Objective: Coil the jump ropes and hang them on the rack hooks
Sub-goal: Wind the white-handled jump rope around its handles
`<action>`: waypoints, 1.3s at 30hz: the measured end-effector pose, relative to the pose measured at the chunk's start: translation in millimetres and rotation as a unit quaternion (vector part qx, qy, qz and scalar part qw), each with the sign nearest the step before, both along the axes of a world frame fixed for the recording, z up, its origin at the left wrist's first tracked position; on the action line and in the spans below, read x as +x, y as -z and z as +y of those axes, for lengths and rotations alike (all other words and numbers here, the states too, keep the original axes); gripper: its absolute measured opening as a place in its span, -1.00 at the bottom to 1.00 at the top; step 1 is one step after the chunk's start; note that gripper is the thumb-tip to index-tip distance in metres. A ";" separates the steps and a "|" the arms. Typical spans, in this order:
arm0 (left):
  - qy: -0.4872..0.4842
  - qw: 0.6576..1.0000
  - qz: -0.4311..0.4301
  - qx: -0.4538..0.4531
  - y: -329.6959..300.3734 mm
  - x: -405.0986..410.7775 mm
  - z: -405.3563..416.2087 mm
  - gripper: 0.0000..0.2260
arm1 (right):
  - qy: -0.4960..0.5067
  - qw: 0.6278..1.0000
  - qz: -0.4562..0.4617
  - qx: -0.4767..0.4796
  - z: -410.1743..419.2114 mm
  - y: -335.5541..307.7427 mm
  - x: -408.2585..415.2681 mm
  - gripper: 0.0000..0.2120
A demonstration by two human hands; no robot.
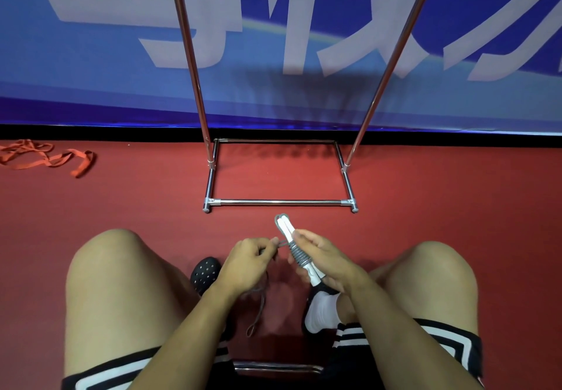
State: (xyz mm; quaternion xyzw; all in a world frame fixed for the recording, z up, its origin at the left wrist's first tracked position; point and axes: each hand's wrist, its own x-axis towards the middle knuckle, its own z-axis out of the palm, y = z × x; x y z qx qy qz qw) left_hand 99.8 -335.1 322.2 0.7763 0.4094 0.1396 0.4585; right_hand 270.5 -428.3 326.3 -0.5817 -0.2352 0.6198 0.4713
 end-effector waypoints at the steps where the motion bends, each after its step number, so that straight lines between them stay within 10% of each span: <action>1: 0.000 1.000 0.003 0.002 -0.4 -0.3 0.7 -0.58 | -0.002 1.000 0.011 -0.002 -0.3 0.6 0.5 -0.64; 16: 0.034 0.988 0.129 -0.082 23.9 -5.2 12.6 -0.78 | 0.011 0.999 0.026 -0.032 1.7 11.8 0.7 -0.71; 26: 0.104 0.911 0.153 -0.368 8.9 0.2 1.0 -0.48 | 0.088 0.992 -0.087 0.004 1.7 12.5 2.8 -0.64; 39: -0.052 0.984 -0.058 -0.159 22.1 2.2 11.7 -0.70 | 0.191 0.981 -0.018 -0.011 4.4 12.8 21.0 -0.63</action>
